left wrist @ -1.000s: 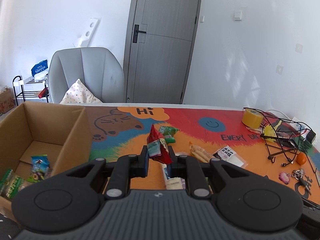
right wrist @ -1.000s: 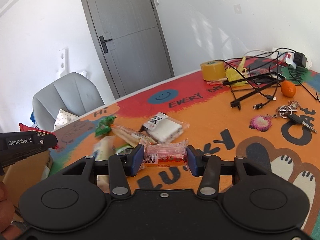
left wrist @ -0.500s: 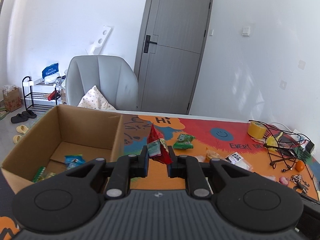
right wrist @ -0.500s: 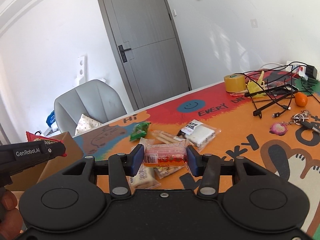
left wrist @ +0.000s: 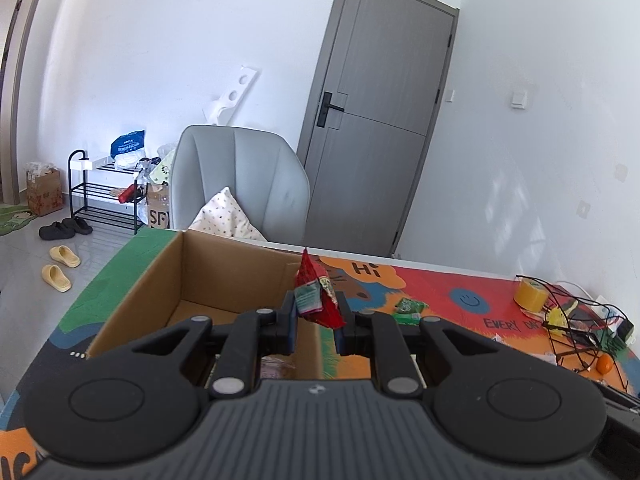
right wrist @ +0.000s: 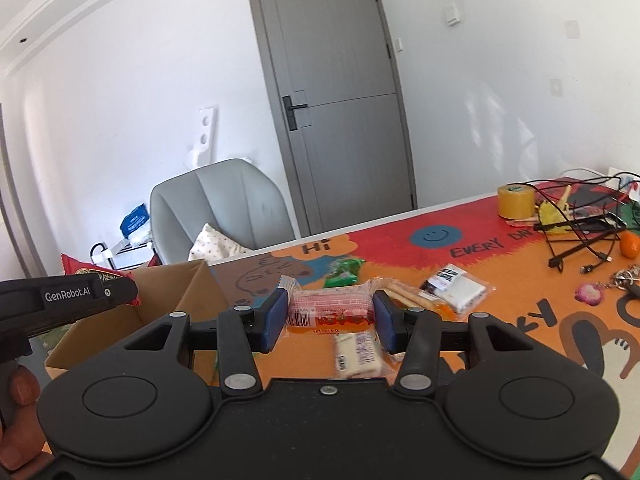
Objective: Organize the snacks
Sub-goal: 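Carry the red bag and sausage pack over the cardboard box with both grippers, then open both grippers to drop the red bag and sausage pack into the box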
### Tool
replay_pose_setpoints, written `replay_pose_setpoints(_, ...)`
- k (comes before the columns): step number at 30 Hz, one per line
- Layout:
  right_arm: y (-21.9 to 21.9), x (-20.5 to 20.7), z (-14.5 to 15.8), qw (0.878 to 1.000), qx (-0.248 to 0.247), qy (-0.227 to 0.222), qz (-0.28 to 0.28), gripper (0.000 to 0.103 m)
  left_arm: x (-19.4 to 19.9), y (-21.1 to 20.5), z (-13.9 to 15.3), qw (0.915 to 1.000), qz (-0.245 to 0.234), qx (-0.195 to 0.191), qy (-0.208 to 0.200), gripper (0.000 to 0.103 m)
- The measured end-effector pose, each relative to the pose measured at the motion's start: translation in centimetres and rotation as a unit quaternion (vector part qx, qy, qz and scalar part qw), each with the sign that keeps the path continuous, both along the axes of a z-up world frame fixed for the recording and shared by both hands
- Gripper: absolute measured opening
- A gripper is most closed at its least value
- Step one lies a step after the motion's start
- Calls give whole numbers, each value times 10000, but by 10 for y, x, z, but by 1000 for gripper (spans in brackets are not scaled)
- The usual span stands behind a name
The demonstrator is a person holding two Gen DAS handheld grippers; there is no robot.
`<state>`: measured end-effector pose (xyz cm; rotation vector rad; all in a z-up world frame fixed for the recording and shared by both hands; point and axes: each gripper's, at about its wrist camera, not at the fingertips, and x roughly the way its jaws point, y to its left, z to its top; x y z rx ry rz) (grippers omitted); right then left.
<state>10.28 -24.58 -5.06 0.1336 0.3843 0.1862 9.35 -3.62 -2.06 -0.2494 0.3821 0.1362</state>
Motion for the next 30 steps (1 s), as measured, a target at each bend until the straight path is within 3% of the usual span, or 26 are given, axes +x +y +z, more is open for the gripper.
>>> replay_pose_setpoints(9,34,12,6,9994,-30,-21,344,47,5,32,2,9996,262,-97,18,16)
replay_pose_setpoints(19,70,33,5,9974,-51,52,718,47,20,66,-11,9984,430,-207,302,17)
replay_pose_setpoints(21,77,36,5,9968,-55,92,786,47,21,72,-13,9982,412,-272,327,22)
replay_pose_setpoints(26,95,41,4,9949,-52,167,992,47,16,82,-13,9977,550,-251,294,67)
replay_pose_setpoints(30,107,40,4,9931,-79,203,1151,47,9,95,-9,9966,723,-332,214,71)
